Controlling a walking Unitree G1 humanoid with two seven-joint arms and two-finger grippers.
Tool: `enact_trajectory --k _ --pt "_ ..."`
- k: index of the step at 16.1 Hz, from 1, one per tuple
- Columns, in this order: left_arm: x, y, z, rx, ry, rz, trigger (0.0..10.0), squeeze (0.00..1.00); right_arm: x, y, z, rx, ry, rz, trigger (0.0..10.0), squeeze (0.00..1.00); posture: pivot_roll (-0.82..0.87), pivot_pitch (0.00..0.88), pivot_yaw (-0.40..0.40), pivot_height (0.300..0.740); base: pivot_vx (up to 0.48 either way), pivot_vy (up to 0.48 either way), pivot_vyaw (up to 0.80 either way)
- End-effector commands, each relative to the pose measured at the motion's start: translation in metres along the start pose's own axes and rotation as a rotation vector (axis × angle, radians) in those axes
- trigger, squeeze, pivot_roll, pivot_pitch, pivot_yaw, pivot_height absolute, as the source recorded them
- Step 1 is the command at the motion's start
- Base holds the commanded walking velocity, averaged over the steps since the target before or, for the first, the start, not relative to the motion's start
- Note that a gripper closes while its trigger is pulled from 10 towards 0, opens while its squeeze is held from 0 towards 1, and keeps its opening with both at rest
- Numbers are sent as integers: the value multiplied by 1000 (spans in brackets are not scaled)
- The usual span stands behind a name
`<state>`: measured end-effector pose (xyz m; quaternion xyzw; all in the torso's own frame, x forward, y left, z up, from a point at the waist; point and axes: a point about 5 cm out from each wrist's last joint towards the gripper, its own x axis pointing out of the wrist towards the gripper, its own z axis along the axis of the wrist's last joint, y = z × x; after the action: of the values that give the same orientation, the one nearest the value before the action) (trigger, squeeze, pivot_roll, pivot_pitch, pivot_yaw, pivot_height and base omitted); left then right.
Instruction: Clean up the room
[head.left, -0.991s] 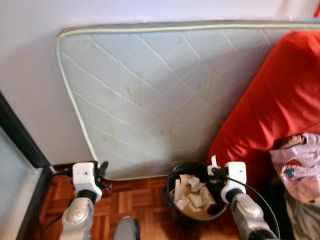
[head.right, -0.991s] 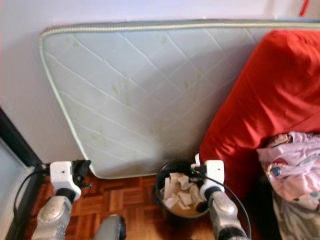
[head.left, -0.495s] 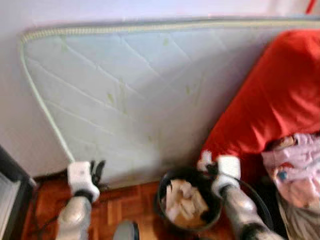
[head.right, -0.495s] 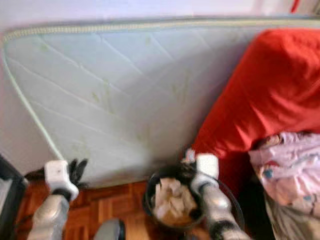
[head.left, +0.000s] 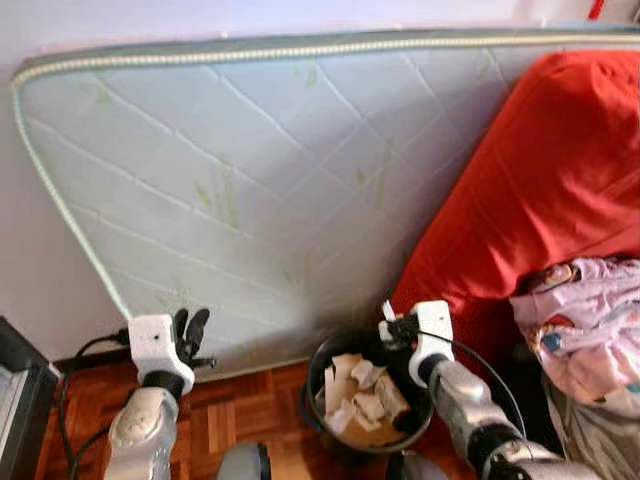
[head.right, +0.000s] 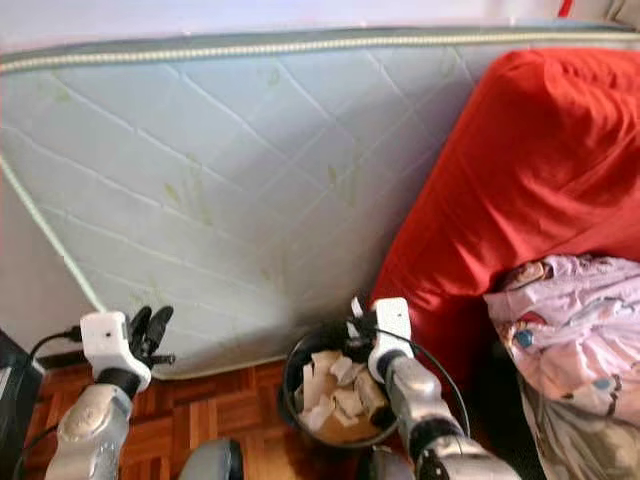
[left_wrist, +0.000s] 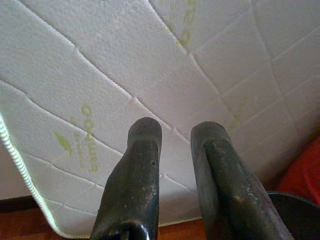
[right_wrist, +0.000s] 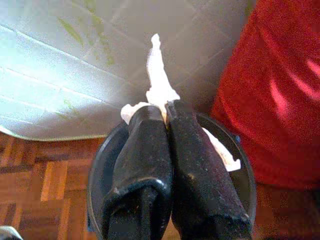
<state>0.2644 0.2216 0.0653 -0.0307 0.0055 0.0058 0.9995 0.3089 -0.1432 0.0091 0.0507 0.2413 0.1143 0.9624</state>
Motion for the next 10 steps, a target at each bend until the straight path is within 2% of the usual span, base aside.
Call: enact_trajectory --k 1,5,9,10 --pt "0 -5 5 -15 -8 -9 10000 0 1 -4 5 2 8 -9 10000 0 199 77 -77 609 0 0 0" --pt "-11 -13 9 -47 -20 19 10000 0 3 -6 10 -28 24 -32 10000 0 218 174 -114 609 0 0 0" --pt "-8 -17 23 -61 -56 57 10000 0 9 4 25 -20 -13 -7 10000 0 228 256 -138 609 0 0 0" --pt "-4 -19 32 -60 -77 64 10000 0 11 9 27 -18 -11 -2 10000 0 241 281 -138 609 0 0 0"
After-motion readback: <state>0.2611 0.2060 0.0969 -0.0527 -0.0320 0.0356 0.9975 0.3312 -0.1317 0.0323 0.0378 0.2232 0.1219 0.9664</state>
